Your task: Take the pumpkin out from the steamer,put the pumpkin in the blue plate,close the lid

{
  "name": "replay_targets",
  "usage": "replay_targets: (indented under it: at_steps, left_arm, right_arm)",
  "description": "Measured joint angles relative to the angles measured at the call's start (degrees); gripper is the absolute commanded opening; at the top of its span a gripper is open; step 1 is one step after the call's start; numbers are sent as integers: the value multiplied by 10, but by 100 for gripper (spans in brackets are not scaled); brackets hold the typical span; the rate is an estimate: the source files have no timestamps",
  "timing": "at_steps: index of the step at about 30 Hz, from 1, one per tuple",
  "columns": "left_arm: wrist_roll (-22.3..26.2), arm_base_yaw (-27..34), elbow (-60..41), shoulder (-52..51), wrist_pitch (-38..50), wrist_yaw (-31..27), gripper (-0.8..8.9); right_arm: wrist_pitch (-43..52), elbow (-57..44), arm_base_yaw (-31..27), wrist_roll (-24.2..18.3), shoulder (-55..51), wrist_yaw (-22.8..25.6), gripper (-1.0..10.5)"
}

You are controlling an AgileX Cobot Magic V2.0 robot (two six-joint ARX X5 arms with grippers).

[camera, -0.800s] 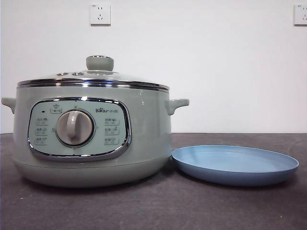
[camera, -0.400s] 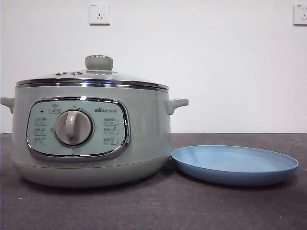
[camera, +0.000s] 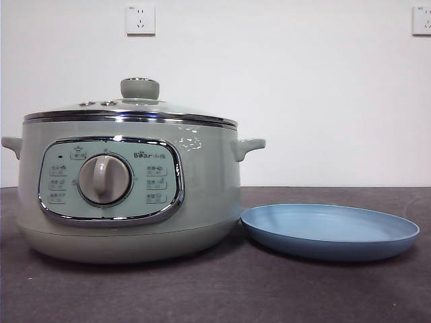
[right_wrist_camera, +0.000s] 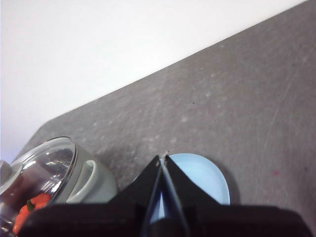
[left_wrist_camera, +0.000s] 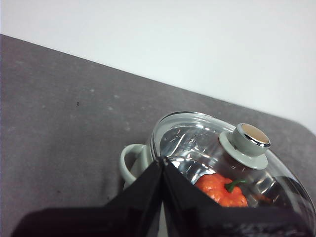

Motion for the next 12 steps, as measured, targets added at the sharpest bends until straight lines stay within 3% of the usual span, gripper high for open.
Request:
replay_targets:
  at_steps: [7, 12]
  left_arm:
    - [61, 0, 93, 144, -9, 66, -8]
    - [103, 0, 163, 243, -51, 131, -8]
  right_arm:
    - [-41, 109, 0, -72, 111, -5, -2]
    - [-90, 190, 0, -135, 196, -68, -2]
